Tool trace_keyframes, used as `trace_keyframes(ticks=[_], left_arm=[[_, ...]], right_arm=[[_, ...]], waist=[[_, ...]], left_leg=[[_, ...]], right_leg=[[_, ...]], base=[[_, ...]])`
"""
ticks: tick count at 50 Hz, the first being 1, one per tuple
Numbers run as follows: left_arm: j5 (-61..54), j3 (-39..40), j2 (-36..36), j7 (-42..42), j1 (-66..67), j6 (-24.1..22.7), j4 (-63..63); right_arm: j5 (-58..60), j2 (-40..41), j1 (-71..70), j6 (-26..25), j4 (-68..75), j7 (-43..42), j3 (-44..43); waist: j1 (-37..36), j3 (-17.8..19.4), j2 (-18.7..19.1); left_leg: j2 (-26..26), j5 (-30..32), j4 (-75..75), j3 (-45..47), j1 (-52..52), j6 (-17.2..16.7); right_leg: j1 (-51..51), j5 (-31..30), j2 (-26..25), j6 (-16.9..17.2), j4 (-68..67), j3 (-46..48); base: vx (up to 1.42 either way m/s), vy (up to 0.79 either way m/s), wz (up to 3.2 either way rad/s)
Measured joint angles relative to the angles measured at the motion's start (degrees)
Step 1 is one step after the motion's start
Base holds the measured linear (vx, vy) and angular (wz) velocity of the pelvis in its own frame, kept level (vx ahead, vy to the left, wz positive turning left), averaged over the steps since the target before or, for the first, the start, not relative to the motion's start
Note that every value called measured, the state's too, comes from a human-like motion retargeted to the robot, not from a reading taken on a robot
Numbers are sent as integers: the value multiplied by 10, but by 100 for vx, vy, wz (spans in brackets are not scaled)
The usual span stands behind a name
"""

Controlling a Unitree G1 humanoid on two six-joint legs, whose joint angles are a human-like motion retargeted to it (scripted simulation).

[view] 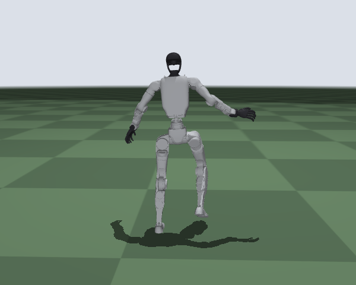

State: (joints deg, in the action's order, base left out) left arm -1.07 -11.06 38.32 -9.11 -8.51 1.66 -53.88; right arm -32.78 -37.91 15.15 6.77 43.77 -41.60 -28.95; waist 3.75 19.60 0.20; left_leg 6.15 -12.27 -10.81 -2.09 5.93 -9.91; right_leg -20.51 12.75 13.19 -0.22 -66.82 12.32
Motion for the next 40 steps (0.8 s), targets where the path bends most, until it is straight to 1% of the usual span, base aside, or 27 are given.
trace_keyframes(ticks=[1,2,3,4,5,7,8,10,11,12,13,15,17,18,20,22,24,26,29,31,34,37,40], left_arm=[[3,-13,7,-8,-18,-3,8],[8,-26,12,-9,-36,-5,16],[14,-40,17,3,-55,-5,24],[18,-52,20,2,-71,-6,34],[20,-63,23,-6,-86,-9,45],[11,-85,24,-19,-102,-29,68],[6,-93,22,-22,-110,-40,79],[2,-102,14,-20,-121,-55,92],[9,-100,6,-9,-111,-58,97],[13,-99,-1,0,-101,-60,103],[12,-98,-10,6,-92,-60,107],[21,-85,-30,26,-58,-67,107],[17,-89,-47,43,-31,-66,99],[21,-88,-56,56,-15,-68,92],[35,-88,-73,84,18,-72,76],[50,-80,-93,105,50,-74,52],[59,-66,-112,113,82,-72,28],[60,-47,-129,108,120,-69,8],[45,-12,-154,94,176,-64,-22],[32,10,-168,92,208,-60,-44],[25,32,-182,111,236,-51,-88],[27,49,-184,141,248,-37,-129],[12,56,-172,153,246,-15,-153]], right_arm=[[27,-16,-11,1,-28,-14,2],[55,-32,-23,-4,-58,0,5],[85,-48,-36,-20,-90,70,10],[148,-71,-50,-55,-105,57,15],[227,-96,-65,-100,-112,2,20],[278,-122,-110,-100,-162,-56,37],[311,-135,-135,-103,-180,-77,52],[400,-164,-200,-139,-196,-83,103],[445,-174,-227,-153,-196,-71,131],[488,-184,-256,-166,-193,-56,165],[528,-194,-289,-178,-183,-36,208],[603,-202,-377,-184,-132,20,330],[636,-194,-465,-175,-54,90,472],[647,-181,-502,-163,-12,132,539],[659,-145,-541,-141,57,218,635],[658,-105,-549,-128,105,279,680],[651,-74,-529,-129,124,295,679],[641,-50,-493,-136,120,279,651],[612,-20,-430,-144,99,248,594],[569,1,-387,-145,91,241,554],[446,36,-324,-141,98,236,473],[275,72,-260,-122,111,218,354],[77,103,-197,-83,104,178,216]], waist=[[6,-2,1],[11,-4,2],[17,-4,2],[20,-4,3],[23,-4,5],[28,-4,7],[30,-1,9],[29,12,17],[23,15,22],[17,19,28],[11,23,37],[9,22,59],[2,25,70],[0,23,75],[-7,20,81],[-15,17,84],[-25,15,84],[-34,11,83],[-45,6,80],[-53,3,78],[-66,1,76],[-76,-3,71],[-77,-7,62]], left_leg=[[-3,-1,10,-4,7,-2],[-7,-2,18,-9,14,-2],[-12,-4,23,-14,21,0],[-18,-9,25,-17,27,-1],[-24,-14,26,-21,34,-3],[-41,-30,16,-26,45,-9],[-50,-40,6,-27,50,-9],[-65,-58,-29,-24,58,-5],[-70,-58,-49,-16,63,-5],[-74,-55,-75,-7,63,-4],[-76,-45,-112,4,54,-4],[-69,-26,-224,28,10,3],[-72,10,-341,39,-50,-12],[-71,10,-396,47,-81,-13],[-71,-7,-484,64,-133,-10],[-71,-27,-537,81,-175,-3],[-74,-38,-563,93,-210,3],[-77,-42,-563,101,-237,6],[-77,-46,-520,109,-259,5],[-69,-44,-463,114,-259,3],[-46,-42,-344,131,-233,2],[-23,-42,-203,153,-188,1],[-11,-2,-93,160,-148,-1]], right_leg=[[-7,1,-2,7,27,3],[-11,2,-2,15,58,6],[-12,3,-2,24,97,9],[-7,2,-1,36,145,14],[0,1,0,48,198,19],[31,-26,5,78,328,34],[52,-53,7,93,395,40],[99,-121,4,106,504,43],[102,-125,7,110,493,37],[106,-124,10,111,482,30],[111,-116,10,103,472,19],[110,-90,7,90,445,3],[118,-83,8,98,442,-13],[121,-79,9,101,442,-20],[131,-72,12,103,445,-33],[140,-65,17,102,447,-46],[150,-59,22,103,451,-57],[163,-56,25,107,461,-66],[182,-53,22,117,479,-79],[195,-50,14,124,491,-89],[218,-41,-2,133,507,-102],[243,-26,-19,144,515,-111],[258,-7,-33,142,500,-111]], base=[[37,0,55],[38,-2,52],[40,-3,50],[41,-4,47],[44,-6,44],[47,-8,38],[48,-11,24],[49,-12,-5],[50,-13,-44],[49,-13,-67],[47,-13,-68],[45,-12,-66],[43,-11,-67],[43,-9,-60],[43,-6,-55],[43,-3,-51],[43,-1,-48],[43,1,-47],[44,3,-54],[45,5,-64],[46,7,-69],[47,11,-53],[46,16,-17]])
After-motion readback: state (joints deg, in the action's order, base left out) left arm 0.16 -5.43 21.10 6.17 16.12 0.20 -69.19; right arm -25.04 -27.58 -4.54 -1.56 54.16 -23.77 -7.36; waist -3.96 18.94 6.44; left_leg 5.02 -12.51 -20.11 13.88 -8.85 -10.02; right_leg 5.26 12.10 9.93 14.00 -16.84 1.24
